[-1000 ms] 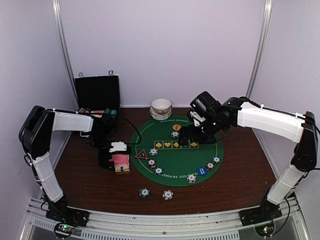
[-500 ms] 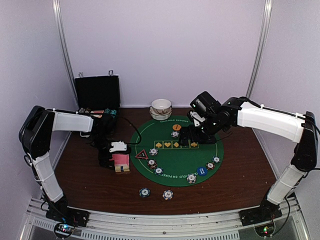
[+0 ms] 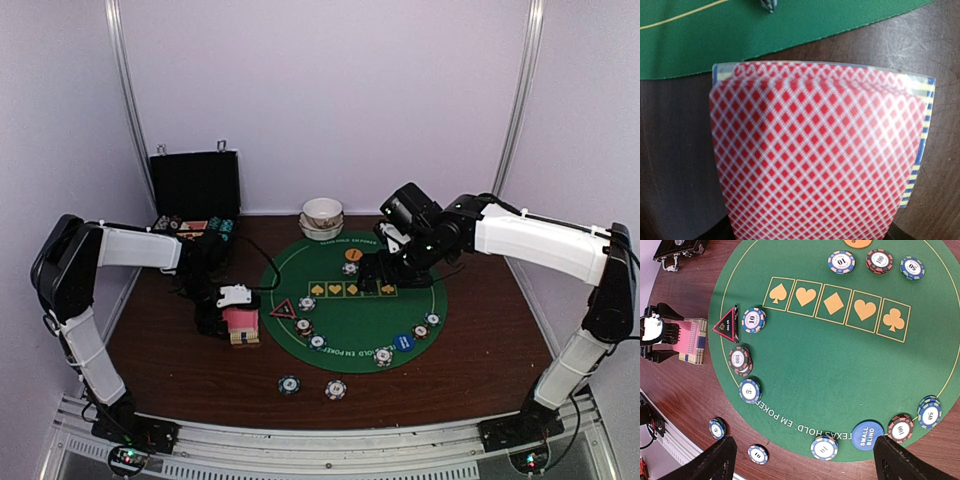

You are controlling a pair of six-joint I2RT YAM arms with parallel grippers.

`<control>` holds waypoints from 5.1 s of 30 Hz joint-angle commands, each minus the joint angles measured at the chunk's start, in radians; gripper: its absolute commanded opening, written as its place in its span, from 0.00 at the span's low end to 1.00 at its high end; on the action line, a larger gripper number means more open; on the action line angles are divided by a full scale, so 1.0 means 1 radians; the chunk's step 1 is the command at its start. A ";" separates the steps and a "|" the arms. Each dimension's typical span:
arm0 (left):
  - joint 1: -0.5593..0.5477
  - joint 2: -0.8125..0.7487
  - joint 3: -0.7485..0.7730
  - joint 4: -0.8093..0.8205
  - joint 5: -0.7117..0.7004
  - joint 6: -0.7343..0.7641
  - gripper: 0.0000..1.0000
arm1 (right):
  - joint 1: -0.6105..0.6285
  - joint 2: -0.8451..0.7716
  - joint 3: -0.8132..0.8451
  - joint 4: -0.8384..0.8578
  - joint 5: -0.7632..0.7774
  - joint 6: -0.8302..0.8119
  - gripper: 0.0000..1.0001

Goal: Distribute texas hold em gaming equipment
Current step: Pick up the face-down deck piles from the poker case, then pass from the left arm to the right, then pass from the right arm to the left

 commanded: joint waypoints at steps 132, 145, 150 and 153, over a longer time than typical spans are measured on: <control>-0.140 -0.161 0.389 -0.351 0.292 -0.140 0.98 | 0.084 0.582 0.086 1.612 -0.826 1.010 0.01; -0.140 -0.179 0.383 -0.342 0.262 -0.122 0.39 | 0.084 0.572 0.068 1.543 -0.808 0.970 0.03; -0.140 -0.181 0.378 -0.337 0.257 -0.126 0.27 | 0.088 0.556 0.076 1.431 -0.796 0.890 0.27; -0.140 -0.181 0.377 -0.337 0.256 -0.128 0.31 | 0.092 0.549 0.097 1.338 -0.791 0.836 0.38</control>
